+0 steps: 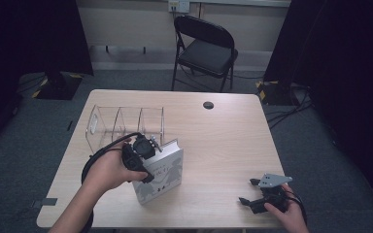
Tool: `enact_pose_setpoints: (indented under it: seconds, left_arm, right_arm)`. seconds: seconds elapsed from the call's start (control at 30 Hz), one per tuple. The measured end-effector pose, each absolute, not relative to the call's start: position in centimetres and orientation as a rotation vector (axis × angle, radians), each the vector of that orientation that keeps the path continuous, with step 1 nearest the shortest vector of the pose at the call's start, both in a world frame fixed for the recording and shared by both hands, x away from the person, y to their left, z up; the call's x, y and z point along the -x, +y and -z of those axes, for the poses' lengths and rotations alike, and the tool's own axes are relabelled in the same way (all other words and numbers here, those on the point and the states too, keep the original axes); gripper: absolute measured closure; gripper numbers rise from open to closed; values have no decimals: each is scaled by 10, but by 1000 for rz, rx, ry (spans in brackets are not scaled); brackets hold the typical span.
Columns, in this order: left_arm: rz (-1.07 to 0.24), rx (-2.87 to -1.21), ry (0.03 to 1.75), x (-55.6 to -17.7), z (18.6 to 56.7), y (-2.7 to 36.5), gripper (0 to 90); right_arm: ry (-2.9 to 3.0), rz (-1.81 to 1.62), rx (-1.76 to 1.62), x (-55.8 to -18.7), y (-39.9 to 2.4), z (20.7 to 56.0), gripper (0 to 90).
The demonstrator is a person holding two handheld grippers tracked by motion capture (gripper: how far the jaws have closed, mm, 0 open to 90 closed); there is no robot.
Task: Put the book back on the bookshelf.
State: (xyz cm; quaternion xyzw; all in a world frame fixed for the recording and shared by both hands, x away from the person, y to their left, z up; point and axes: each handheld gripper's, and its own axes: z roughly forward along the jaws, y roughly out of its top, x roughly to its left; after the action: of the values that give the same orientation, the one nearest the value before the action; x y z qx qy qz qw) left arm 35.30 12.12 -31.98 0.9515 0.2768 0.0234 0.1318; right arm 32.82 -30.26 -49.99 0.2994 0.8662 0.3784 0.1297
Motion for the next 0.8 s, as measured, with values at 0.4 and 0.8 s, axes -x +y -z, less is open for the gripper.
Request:
enact_pose_setpoints:
  seconds: [0.4,0.8]
  left_arm:
    - [-64,-2787,794,-353,324,120,441]
    - [-63,-2828,827,-351,320,118,506]
  right_arm:
    - [2518,-1101,-867,-329,-302,500,132]
    - [2517,-1102,-871,-328,-302,500,132]
